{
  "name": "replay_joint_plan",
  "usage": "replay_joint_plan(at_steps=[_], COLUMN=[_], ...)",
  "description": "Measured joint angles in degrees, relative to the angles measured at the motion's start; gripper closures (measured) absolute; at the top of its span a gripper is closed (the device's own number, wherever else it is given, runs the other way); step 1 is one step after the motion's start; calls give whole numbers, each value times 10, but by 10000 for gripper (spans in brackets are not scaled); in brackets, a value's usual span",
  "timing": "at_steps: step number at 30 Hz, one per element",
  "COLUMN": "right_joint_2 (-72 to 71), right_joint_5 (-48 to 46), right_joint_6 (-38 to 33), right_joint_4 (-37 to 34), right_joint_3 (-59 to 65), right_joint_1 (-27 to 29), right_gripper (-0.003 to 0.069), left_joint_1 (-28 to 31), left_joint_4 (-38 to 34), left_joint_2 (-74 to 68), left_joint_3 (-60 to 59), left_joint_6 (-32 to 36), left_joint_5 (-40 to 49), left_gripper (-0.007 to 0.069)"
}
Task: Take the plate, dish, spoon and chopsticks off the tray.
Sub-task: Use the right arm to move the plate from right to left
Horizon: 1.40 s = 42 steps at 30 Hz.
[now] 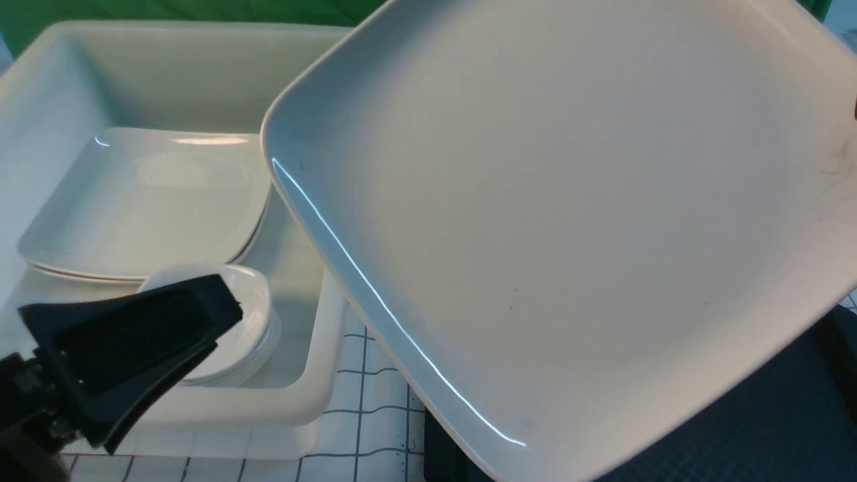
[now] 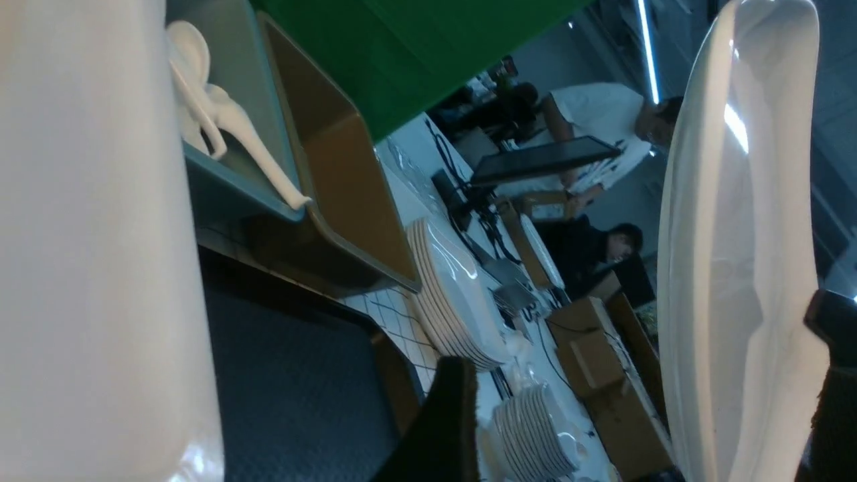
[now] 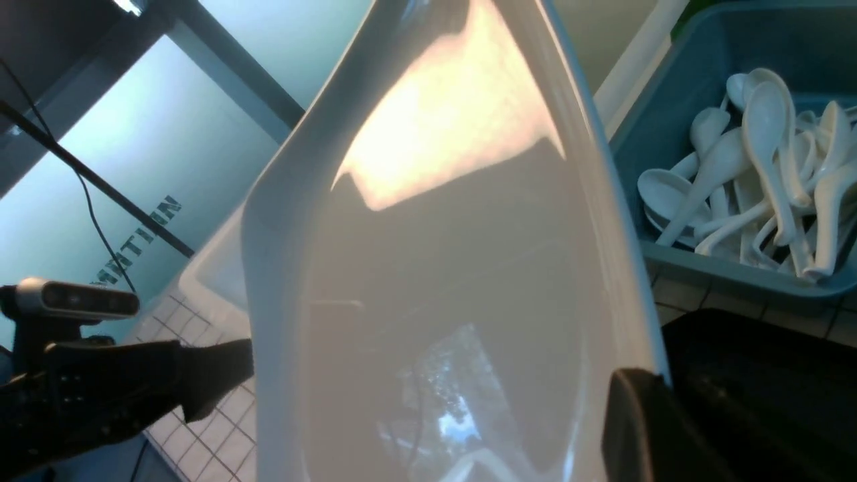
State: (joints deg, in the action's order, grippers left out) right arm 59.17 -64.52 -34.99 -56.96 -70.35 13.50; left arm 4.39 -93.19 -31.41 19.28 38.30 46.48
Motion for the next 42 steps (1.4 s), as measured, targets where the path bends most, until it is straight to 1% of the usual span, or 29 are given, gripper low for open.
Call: replay_joint_plan(at_steps=[2, 5, 8, 9, 11, 12, 15, 16, 19, 20, 23, 27, 28, 29, 30, 37, 38, 39, 41, 42], right_joint_2=[0, 0, 0, 0, 1, 1, 10, 11, 29, 36, 56, 80, 82, 84, 85, 86, 86, 86, 86, 86], right_joint_5=[0, 0, 1, 1, 2, 2, 18, 19, 37, 41, 59, 78, 83, 87, 88, 89, 90, 91, 100, 112], right_joint_6=[1, 3, 7, 8, 14, 15, 21, 21, 26, 27, 28, 28, 29, 28, 22, 8, 4, 4, 2, 2], right_joint_4=[-4, -5, -5, -4, 1, 1, 2, 2, 3, 3, 4, 5, 5, 6, 6, 7, 8, 8, 6, 3], right_joint_3=[0, 0, 0, 0, 0, 0, 0, 0, 0, 0, 0, 0, 0, 0, 0, 0, 0, 0, 0, 0], right_joint_1=[-4, -19, -48, -50, -80, -84, -122, -124, -155, -164, -186, -200, -200, -200, -200, -200, -200, -200, -201, -201], right_gripper=[583, 583, 583, 583, 583, 583, 583, 583, 583, 583, 583, 583, 583, 582, 581, 578, 561, 561, 503, 447], left_joint_1=[0, 0, 0, 0, 0, 0, 0, 0, 0, 0, 0, 0, 0, 0, 0, -2, -4, -4, -6, -6], left_joint_4=[-37, -54, -58, -59, -59, -59, -60, -60, -60, -60, -60, -65, -65, -66, -67, -67, -67, -67, -67, -66], left_joint_2=[-32, -66, -97, -100, -114, -115, -119, -119, -119, -119, -119, -119, -119, -119, -119, -120, -120, -120, -119, -118], left_joint_3=[1, 5, 10, 11, 17, 18, 33, 34, 48, 51, 54, 54, 56, 56, 56, 56, 57, 58, 63, 67], left_joint_6=[54, 113, 141, 143, 156, 156, 162, 162, 171, 171, 170, 159, 157, 154, 150, 144, 144, 144, 152, 154], left_joint_5=[24, 51, 79, 82, 101, 102, 106, 106, 104, 105, 104, 102, 96, 92, 90, 70, 59, 57, 31, -4], left_gripper=[-38, -37, -31, -31, -28, -27, -20, -19, 3, 17, 106, 337, 449, 498, 524, 522, 522, 522, 522, 525])
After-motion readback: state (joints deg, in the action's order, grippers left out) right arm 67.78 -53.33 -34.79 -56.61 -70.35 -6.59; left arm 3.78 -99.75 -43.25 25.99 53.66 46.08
